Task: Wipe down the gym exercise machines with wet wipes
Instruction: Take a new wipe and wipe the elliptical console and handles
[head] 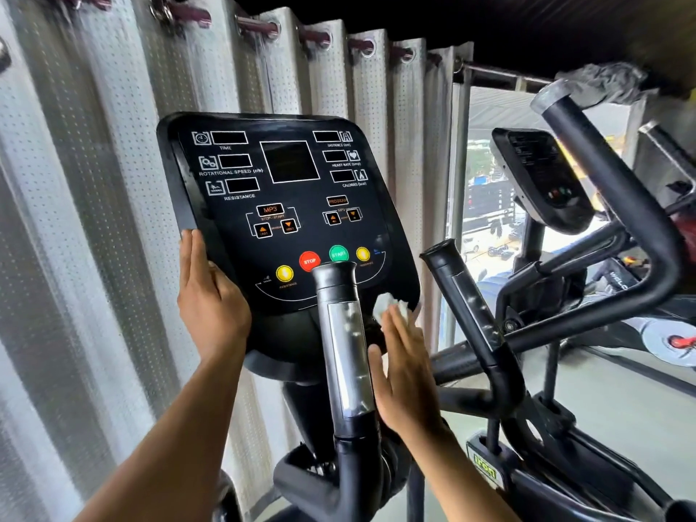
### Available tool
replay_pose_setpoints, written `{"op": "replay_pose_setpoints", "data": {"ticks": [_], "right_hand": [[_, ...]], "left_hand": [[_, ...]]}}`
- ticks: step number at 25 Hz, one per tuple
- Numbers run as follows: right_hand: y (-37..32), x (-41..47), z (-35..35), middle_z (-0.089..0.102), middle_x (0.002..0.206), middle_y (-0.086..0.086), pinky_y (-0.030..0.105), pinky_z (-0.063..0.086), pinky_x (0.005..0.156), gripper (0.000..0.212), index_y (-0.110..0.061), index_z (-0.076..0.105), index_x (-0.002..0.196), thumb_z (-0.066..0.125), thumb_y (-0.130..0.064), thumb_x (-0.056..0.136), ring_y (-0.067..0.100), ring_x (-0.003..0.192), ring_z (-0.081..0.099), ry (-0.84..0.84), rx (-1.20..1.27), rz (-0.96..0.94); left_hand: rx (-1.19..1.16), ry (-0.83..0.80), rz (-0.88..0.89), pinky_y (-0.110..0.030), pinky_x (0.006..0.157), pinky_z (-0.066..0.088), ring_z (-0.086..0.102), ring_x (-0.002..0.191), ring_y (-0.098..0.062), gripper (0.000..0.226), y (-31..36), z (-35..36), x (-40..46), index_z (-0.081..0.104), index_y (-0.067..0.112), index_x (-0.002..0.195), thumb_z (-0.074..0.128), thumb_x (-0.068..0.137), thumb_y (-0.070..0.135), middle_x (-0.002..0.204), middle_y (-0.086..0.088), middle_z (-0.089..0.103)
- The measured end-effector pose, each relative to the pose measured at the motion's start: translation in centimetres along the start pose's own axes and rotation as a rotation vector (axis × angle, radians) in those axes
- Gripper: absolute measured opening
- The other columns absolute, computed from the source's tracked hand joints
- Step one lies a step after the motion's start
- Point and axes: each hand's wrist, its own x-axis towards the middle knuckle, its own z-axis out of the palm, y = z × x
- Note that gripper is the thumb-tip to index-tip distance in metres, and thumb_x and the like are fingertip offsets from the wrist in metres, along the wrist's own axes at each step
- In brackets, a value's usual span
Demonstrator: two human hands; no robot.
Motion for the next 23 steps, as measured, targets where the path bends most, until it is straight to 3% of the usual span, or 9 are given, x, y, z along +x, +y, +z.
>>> {"op": "replay_pose_setpoints", "data": {"ticks": [2,4,6,9,13,16,19,21,23], "right_hand": [[1.0,3.0,0.2,0.016,0.17,0.005,0.047,0.02,0.126,0.067,-0.006,0.027,0.16,0.032,-0.043,0.104,0.019,0.158,0.009,0.061,0.053,0.159],[1.1,6.7,0.1,0.025,0.167,0.011,0.042,0.023,0.126,0.066,-0.004,0.027,0.159,0.04,-0.039,0.104,0.024,0.155,0.02,0.098,0.032,0.208],[0.3,10.7,-0.8,0.039,0.159,0.015,0.035,0.03,0.116,0.059,-0.005,0.033,0.156,0.048,-0.03,0.105,0.031,0.145,0.038,0.131,0.054,0.243],[-0.6,18.8,-2.1,0.046,0.15,0.016,0.036,0.036,0.107,0.052,-0.008,0.039,0.153,0.044,-0.024,0.104,0.033,0.136,0.046,0.111,0.197,0.417],[-1.5,23.6,-0.7,0.049,0.147,0.013,0.046,0.043,0.104,0.054,-0.005,0.043,0.147,0.042,-0.024,0.096,0.034,0.128,0.05,0.111,0.038,0.261],[-0.1,21.9,-0.2,0.041,0.155,0.013,0.045,0.036,0.112,0.053,-0.004,0.04,0.149,0.042,-0.026,0.102,0.035,0.136,0.043,0.125,0.006,0.183],[2.2,15.8,-0.6,0.028,0.165,0.01,0.038,0.028,0.12,0.061,-0.015,0.028,0.16,0.034,-0.044,0.107,0.03,0.148,0.034,0.064,-0.008,0.177],[2.7,11.0,-0.8,0.028,0.167,0.007,0.025,0.017,0.121,0.058,-0.018,0.028,0.161,0.037,-0.041,0.109,0.021,0.152,0.027,0.084,0.06,0.192],[2.7,7.7,-0.6,0.029,0.164,0.001,0.009,0.007,0.119,0.053,-0.012,0.032,0.158,0.038,-0.029,0.109,0.002,0.15,0.02,0.171,0.188,0.212]], "left_hand": [[0.005,-0.001,0.008,0.0,0.113,0.014,0.033,0.153,-0.014,0.055,0.1,0.0,0.0,0.046,0.015,0.156,0.032,0.103,0.007,0.165,-0.001,0.038],[0.01,0.003,0.023,-0.002,0.115,0.015,0.033,0.153,-0.016,0.054,0.0,0.0,0.1,0.046,0.013,0.156,0.032,0.104,0.006,0.165,-0.004,0.038],[0.016,0.004,0.027,-0.002,0.115,0.015,0.033,0.153,-0.016,0.053,0.0,0.0,0.1,0.046,0.011,0.156,0.033,0.105,0.004,0.165,-0.004,0.039],[0.024,0.014,0.034,-0.003,0.116,0.017,0.034,0.153,-0.015,0.052,-0.1,0.2,0.1,0.047,0.011,0.155,0.034,0.105,0.002,0.164,-0.004,0.04],[0.022,0.017,0.037,-0.003,0.115,0.016,0.033,0.153,-0.013,0.052,-0.4,0.3,0.2,0.047,0.011,0.155,0.033,0.106,0.003,0.164,-0.003,0.04],[0.021,0.028,0.033,0.0,0.113,0.015,0.034,0.152,-0.013,0.052,-0.3,0.3,0.2,0.047,0.012,0.155,0.033,0.105,0.003,0.164,-0.003,0.041],[0.027,0.025,0.032,-0.002,0.114,0.016,0.034,0.152,-0.014,0.052,-0.2,0.2,0.1,0.047,0.011,0.155,0.034,0.105,0.003,0.164,-0.003,0.041],[0.033,0.015,0.035,-0.006,0.117,0.018,0.034,0.152,-0.015,0.052,-0.1,0.2,0.2,0.047,0.011,0.155,0.034,0.105,0.003,0.164,-0.003,0.04],[0.047,0.012,0.034,-0.009,0.118,0.019,0.034,0.153,-0.015,0.052,-0.2,0.2,0.2,0.046,0.012,0.155,0.033,0.105,0.004,0.165,-0.003,0.039]]}}
